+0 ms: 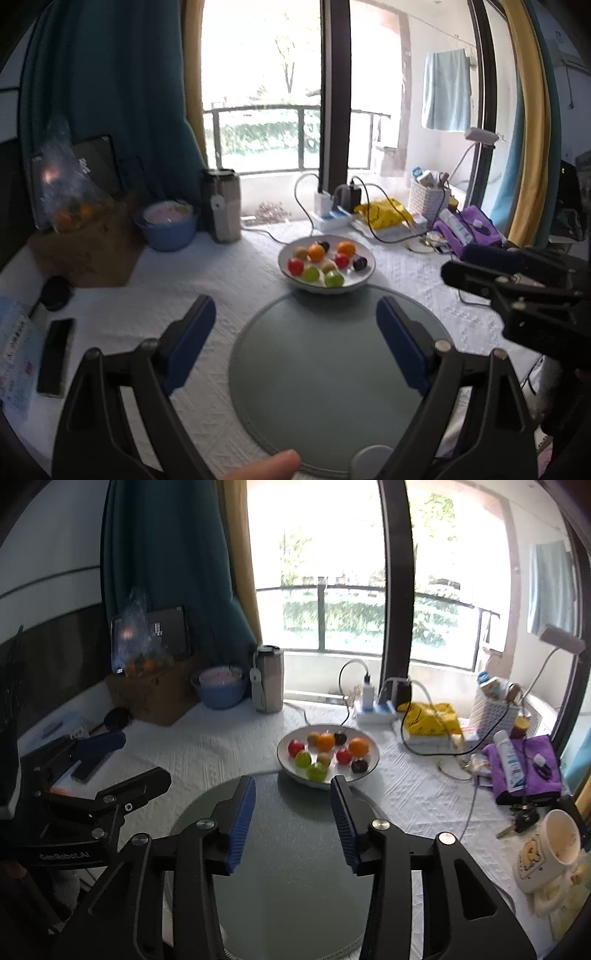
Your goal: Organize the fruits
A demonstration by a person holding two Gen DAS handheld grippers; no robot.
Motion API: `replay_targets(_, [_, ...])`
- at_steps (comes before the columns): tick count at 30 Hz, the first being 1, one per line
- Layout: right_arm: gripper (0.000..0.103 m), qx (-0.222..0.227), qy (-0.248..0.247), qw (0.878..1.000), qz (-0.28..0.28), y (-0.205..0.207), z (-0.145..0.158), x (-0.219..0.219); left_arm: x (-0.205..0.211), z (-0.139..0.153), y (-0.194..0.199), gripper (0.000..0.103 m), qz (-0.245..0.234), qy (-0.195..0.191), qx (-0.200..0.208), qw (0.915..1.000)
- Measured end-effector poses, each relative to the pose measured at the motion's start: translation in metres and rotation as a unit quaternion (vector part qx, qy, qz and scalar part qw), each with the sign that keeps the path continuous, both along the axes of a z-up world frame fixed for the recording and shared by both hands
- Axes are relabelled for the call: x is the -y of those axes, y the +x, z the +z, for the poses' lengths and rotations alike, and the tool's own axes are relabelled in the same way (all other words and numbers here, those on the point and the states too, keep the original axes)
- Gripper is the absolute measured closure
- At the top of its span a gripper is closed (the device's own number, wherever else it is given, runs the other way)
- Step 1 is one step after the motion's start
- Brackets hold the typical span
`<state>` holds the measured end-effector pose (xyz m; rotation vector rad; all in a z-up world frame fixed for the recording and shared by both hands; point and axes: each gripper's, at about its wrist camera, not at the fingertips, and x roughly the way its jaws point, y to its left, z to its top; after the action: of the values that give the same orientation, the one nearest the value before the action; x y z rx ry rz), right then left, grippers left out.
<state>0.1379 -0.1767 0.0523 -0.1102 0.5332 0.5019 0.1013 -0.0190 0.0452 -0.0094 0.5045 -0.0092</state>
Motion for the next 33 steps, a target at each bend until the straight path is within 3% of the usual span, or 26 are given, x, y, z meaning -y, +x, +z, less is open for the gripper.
replay_targets(2, [0.026, 0.01, 0.008, 1.0, -0.006, -0.009, 0.01, 0.004, 0.002, 0.006, -0.008, 0.013, 0.007, 0.008, 0.012, 0.9999])
replay_targets(4, [0.022, 0.02, 0.013, 1.0, -0.011, -0.016, 0.018, 0.007, 0.004, 0.011, -0.013, 0.013, 0.017, 0.02, 0.019, 0.9995])
replay_targets(16, [0.021, 0.066, 0.019, 0.996, -0.062, -0.047, 0.051, 0.026, -0.002, 0.044, -0.041, 0.013, 0.048, 0.025, 0.074, 0.9958])
replay_targets(33, [0.02, 0.09, 0.022, 0.99, -0.102, -0.057, 0.064, 0.046, -0.016, 0.056, -0.054, 0.013, 0.054, -0.003, 0.103, 0.9932])
